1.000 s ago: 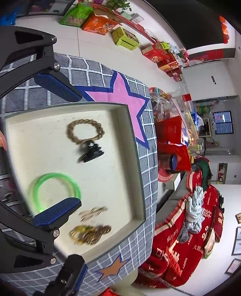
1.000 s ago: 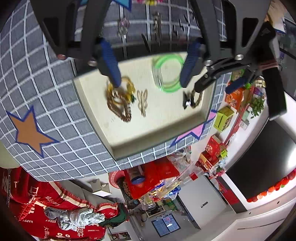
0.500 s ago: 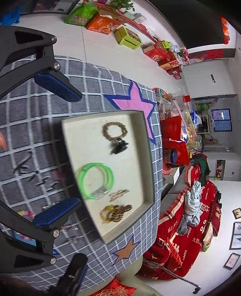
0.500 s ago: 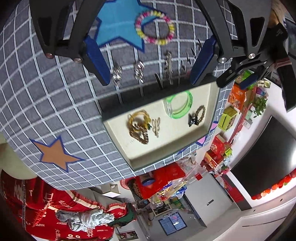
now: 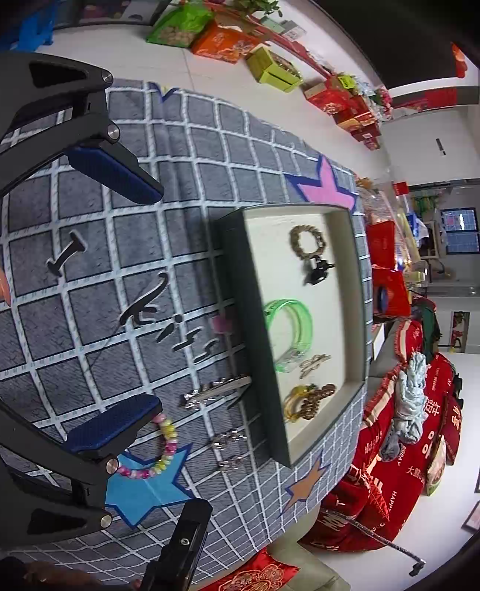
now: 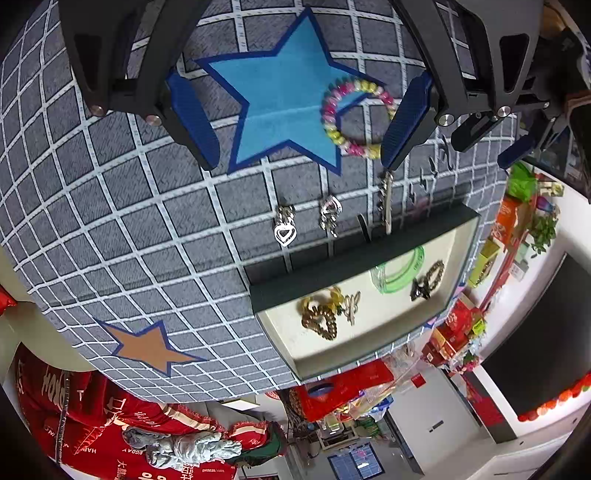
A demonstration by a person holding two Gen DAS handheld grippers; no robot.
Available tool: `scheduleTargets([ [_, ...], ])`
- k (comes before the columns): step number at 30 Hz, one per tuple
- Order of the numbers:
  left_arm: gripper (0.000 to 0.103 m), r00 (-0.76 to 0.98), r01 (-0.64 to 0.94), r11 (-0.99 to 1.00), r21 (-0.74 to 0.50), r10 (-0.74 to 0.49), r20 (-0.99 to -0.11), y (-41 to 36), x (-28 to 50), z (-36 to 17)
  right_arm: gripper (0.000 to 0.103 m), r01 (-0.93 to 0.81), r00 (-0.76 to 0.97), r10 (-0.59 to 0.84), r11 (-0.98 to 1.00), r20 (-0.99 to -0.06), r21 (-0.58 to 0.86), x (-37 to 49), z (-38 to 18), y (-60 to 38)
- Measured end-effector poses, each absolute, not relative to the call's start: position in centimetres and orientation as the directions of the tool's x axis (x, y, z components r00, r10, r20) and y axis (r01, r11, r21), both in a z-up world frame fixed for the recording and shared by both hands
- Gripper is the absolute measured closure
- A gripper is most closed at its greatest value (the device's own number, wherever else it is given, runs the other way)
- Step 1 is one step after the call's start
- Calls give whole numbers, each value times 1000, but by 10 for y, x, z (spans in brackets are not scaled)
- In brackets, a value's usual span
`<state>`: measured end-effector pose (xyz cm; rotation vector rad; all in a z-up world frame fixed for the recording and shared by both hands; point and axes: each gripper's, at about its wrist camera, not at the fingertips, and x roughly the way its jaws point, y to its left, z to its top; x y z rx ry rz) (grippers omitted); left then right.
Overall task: Organize jewelry
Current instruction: 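Withdraw both tools from the tray back over the table, then grasp the silver pendant with the right gripper while the left grasps the silver hair stick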
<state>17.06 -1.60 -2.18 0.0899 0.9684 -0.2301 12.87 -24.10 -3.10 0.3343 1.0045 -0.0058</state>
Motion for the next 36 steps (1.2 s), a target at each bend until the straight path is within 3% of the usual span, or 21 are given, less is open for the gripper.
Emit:
scheduleTargets([
  [17, 0, 485, 195, 978, -71, -159, -860, -20, 185, -41, 14, 177, 508, 62, 969, -859, 175, 154, -51, -252],
  [19, 0, 485, 200, 977, -68, -159, -860, -22, 186, -42, 25, 168, 504, 58, 972, -862, 164, 160, -53, -250],
  [29, 0, 472, 225, 972, -62, -164, -866, -37, 199, -46, 43, 121, 505, 21, 988, -863, 95, 184, -58, -236],
  [36, 0, 472, 234, 970, -63, -170, -865, -48, 207, -48, 75, 78, 507, -41, 997, -861, -1, 189, -58, -225],
])
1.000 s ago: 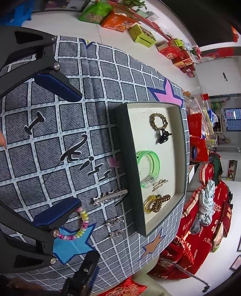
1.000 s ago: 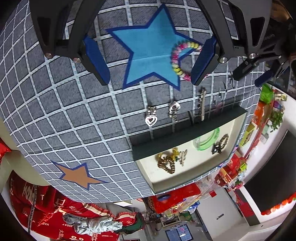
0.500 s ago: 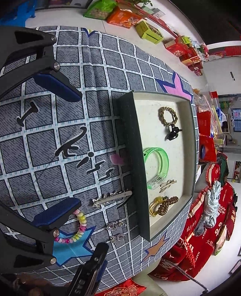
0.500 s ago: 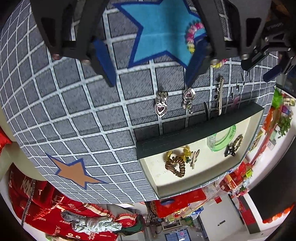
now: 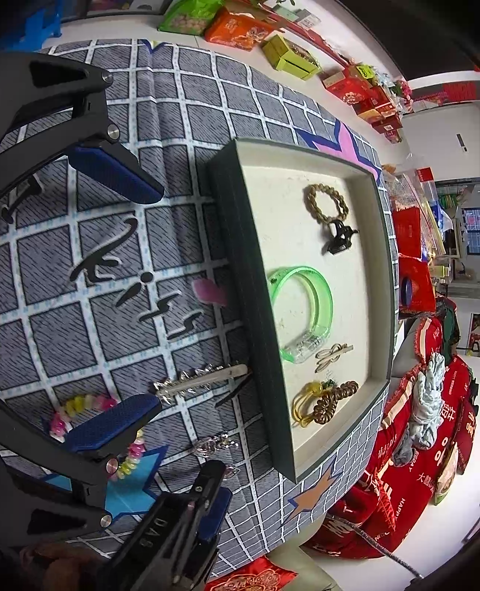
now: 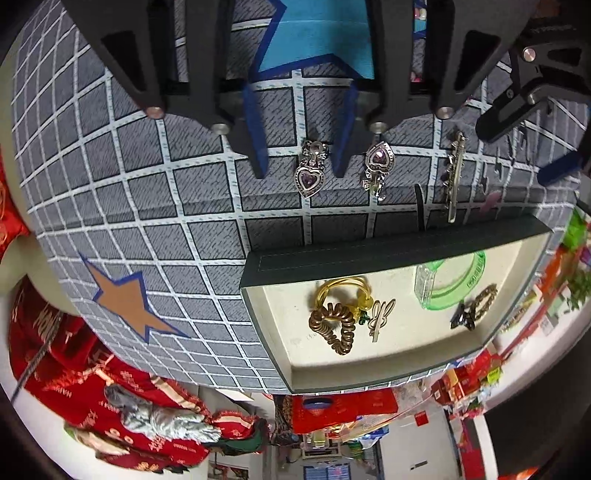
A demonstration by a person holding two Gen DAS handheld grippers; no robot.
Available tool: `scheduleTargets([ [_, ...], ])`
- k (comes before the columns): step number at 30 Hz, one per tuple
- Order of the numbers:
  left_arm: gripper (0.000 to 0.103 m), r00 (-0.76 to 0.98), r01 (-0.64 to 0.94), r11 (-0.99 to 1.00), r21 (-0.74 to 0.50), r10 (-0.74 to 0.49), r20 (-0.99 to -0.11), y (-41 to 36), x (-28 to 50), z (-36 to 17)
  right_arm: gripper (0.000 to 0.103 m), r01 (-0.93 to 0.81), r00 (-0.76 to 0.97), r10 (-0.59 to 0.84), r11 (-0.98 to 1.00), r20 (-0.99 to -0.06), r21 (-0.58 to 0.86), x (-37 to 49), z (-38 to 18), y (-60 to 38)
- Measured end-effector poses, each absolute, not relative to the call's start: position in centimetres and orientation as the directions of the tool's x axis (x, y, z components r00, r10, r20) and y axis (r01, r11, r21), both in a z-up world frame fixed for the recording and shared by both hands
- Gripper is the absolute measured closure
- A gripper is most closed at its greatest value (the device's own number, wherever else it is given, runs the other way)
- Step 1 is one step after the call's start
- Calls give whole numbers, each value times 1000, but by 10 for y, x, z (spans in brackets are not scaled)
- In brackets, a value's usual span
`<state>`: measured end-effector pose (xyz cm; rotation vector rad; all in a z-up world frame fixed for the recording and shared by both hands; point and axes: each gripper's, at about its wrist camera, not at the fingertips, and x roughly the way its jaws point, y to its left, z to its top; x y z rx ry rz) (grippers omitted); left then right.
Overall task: Organize jewelry
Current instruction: 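Grasp the silver pendant with the right gripper while the left grasps the silver hair stick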
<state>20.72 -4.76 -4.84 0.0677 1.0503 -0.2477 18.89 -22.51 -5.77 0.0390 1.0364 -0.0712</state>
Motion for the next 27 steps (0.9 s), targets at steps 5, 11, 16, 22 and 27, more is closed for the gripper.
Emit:
scheduleTargets([
  [5, 0, 477, 260, 964, -51, -174, -861, -60, 212, -49, 86, 66, 513, -36, 998, -858, -3, 186, -57, -224],
  [11, 2, 471, 268, 962, -45, -172, -865, -68, 217, -52, 86, 70, 530, -2, 997, -848, 42, 177, -51, -232],
  [16, 2, 472, 290, 956, -37, -177, -864, -80, 220, -54, 86, 73, 545, 24, 994, -838, 77, 168, -43, -236],
  [22, 22, 493, 307, 951, -16, -173, -853, -89, 221, -53, 86, 87, 556, 53, 989, -829, 122, 159, -37, -241],
  [27, 69, 489, 348, 937, -17, -197, -850, -92, 220, -48, 86, 94, 565, 58, 986, -823, 135, 151, -32, -243],
])
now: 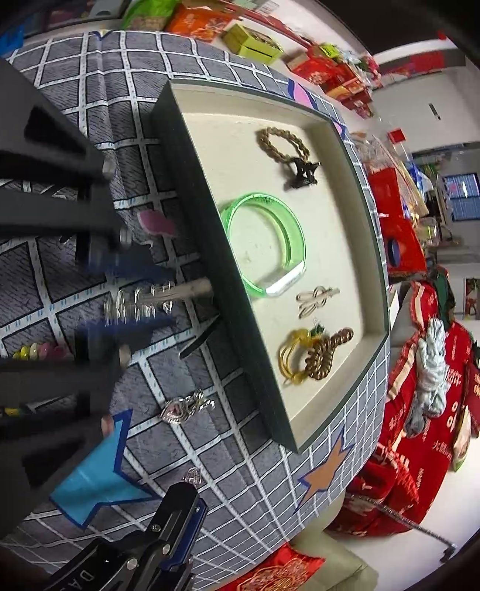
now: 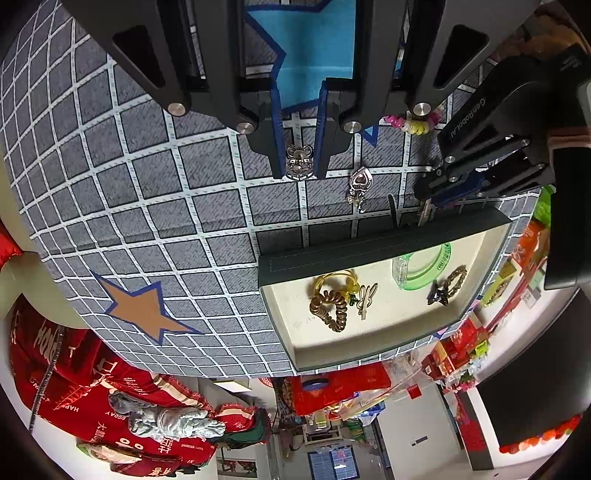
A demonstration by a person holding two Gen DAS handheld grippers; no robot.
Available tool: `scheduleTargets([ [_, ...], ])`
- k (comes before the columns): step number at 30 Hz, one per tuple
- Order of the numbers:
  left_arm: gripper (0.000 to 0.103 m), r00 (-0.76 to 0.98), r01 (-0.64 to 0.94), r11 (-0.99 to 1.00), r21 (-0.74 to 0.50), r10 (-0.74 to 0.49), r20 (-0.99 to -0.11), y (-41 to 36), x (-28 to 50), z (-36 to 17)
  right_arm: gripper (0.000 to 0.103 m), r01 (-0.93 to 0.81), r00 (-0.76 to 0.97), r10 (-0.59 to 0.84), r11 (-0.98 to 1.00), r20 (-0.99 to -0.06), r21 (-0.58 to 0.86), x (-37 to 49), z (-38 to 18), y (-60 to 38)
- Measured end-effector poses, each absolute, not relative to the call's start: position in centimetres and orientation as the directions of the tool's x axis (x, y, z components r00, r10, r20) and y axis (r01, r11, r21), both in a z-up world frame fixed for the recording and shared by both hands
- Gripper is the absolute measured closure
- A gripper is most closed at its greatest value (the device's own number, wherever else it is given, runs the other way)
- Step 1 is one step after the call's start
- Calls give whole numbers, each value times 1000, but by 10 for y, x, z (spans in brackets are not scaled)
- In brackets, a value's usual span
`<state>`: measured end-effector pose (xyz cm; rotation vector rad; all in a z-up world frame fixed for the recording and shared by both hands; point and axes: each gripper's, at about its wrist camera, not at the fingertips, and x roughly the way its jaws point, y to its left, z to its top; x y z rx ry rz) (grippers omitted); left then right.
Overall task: Organize jewelry
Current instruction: 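Grasp the silver pendant with the right gripper while the left grasps the silver hair stick, then carry the silver pendant and hair stick over the tray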
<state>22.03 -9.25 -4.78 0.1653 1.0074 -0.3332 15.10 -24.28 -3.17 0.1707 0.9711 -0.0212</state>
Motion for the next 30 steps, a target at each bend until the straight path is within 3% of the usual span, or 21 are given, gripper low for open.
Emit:
scheduleTargets([
  [30, 69, 507, 344, 928, -145, -313, -803, -14, 184, -15, 86, 90, 576, 124, 973, -808, 213, 135, -12, -231],
])
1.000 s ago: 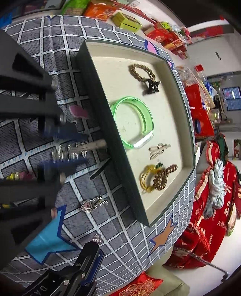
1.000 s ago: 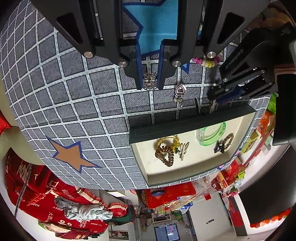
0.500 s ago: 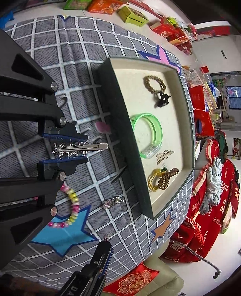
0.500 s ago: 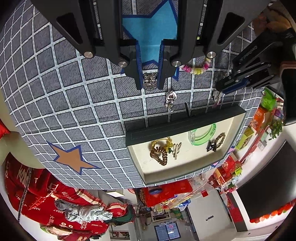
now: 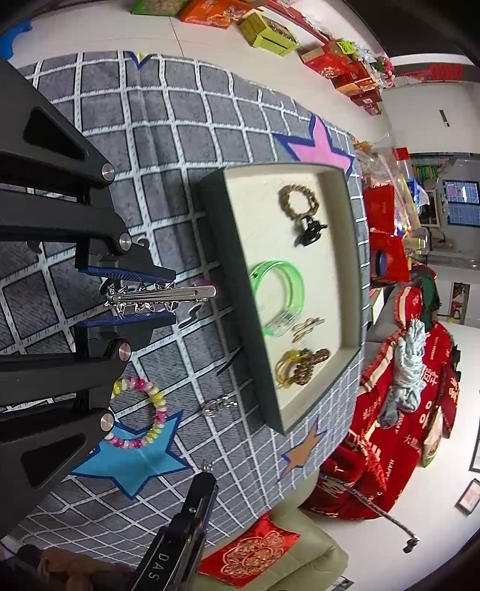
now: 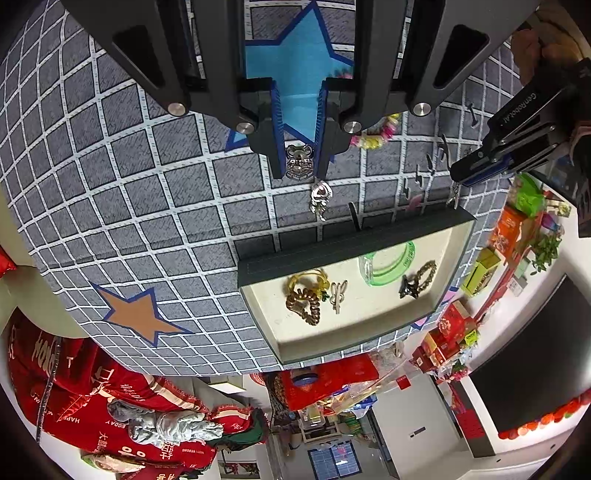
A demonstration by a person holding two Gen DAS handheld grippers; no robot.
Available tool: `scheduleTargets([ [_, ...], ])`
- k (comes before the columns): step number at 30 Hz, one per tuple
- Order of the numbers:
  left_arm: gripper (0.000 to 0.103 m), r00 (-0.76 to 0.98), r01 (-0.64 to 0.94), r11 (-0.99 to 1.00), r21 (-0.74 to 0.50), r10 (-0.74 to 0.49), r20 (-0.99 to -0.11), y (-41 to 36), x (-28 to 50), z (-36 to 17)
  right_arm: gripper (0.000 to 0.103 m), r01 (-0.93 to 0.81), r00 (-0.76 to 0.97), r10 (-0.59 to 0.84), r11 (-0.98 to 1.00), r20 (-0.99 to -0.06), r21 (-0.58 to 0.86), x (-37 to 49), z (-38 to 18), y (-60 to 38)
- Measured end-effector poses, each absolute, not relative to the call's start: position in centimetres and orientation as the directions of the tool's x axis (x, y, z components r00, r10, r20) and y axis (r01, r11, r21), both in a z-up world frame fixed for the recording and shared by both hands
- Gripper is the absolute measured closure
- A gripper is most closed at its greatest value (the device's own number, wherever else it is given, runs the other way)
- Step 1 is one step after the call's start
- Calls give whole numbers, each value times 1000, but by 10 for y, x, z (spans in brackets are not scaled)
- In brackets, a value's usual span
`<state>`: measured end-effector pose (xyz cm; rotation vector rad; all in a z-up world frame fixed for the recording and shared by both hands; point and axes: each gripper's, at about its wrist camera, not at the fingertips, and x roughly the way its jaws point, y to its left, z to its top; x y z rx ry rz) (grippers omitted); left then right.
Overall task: Organize jewelry
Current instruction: 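Carry the silver pendant and hair stick over the tray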
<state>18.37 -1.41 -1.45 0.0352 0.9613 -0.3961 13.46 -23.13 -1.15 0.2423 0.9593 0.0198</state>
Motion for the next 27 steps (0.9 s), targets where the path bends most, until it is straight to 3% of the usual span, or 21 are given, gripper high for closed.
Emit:
scheduleTargets([
  [14, 69, 564, 316, 938, -146, -309, -766, 5, 209, 8, 86, 49, 603, 191, 960, -775, 275, 175, 18, -223],
  [27, 69, 584, 255, 958, -131, -261, -769, 9, 261, 7, 86, 48, 594, 237, 943, -769, 328, 235, 10, -220],
])
